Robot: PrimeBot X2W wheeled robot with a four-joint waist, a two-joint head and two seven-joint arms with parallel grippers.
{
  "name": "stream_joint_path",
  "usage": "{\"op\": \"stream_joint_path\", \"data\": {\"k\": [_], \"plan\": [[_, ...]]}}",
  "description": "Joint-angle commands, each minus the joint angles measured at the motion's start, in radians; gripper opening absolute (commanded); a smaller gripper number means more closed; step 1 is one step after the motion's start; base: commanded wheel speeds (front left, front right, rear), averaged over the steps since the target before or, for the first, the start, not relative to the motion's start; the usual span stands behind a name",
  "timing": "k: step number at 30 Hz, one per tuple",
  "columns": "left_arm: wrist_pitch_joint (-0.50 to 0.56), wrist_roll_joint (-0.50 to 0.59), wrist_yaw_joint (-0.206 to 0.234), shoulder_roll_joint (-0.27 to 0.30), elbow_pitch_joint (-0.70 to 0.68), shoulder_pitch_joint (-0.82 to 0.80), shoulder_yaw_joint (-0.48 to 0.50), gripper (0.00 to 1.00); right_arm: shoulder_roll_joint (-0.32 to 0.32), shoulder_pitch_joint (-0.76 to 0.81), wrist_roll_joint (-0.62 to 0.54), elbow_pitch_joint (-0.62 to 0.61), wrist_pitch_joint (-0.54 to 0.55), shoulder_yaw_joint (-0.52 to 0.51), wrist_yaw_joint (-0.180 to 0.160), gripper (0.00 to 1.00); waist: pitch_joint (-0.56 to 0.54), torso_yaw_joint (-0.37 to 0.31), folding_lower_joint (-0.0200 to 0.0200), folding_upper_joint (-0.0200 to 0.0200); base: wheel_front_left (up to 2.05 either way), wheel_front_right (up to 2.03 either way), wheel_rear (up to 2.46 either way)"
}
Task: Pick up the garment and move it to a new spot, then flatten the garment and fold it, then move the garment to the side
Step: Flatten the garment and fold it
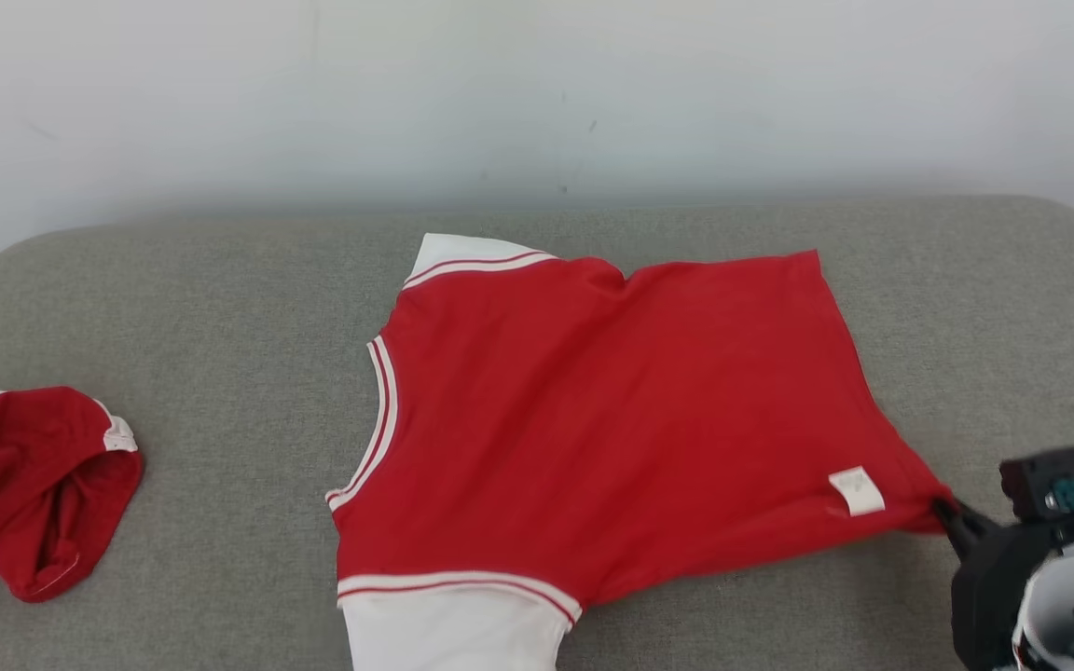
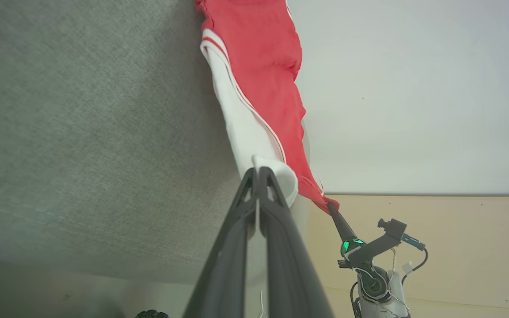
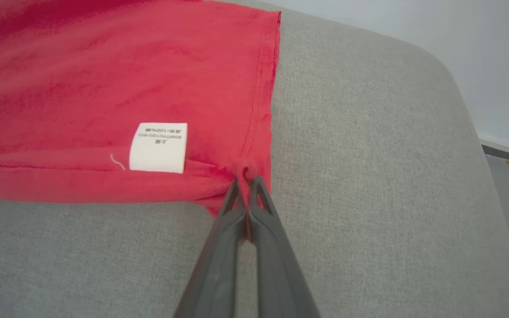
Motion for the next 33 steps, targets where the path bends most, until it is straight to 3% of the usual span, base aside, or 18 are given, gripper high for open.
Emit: {"op": "stream_joint_path", "data": {"k": [1,9,13,16,25,33], "plan": [[0.007,-0.005,0.010,0.013,0.002,0.014,0.005,0.00,0.027,0.055,-0.014,-0.039,0.023,-0.031,-0.002,0.00,-0.001,0.003,0.0002,0.0002,0.00,0.00,0.00],[0.020,-0.018,0.020,0.005,0.010,0.023,-0.008,0.00,0.097,0.234,-0.026,-0.181,0.108,-0.068,-0.002,0.00,-0.004,-0.011,0.0002,0.0002,0.00,0.00,0.00],[0.025,0.040,0.066,0.040,0.028,0.018,-0.023,0.00,0.104,0.260,-0.030,-0.194,0.104,-0.063,-0.002,0.00,-0.003,-0.019,0.0002,0.0002,0.00,0.00,0.00],[-0.003,0.056,0.076,0.026,0.028,0.003,-0.013,0.00,0.105,0.262,-0.045,-0.191,0.082,-0.062,-0.002,0.00,0.001,-0.023,0.0002,0.0002,0.00,0.00,0.00],[-0.117,0.112,0.019,-0.028,0.026,-0.088,0.051,0.00,0.118,0.206,-0.088,-0.142,-0.003,-0.058,-0.002,0.00,0.005,-0.030,0.0002,0.0002,0.00,0.00,0.00],[-0.186,0.263,-0.004,-0.097,0.143,-0.263,0.009,0.00,0.161,0.133,-0.115,-0.106,-0.064,-0.075,-0.002,0.00,0.015,-0.027,0.0002,0.0002,0.00,0.00,0.00]]}}
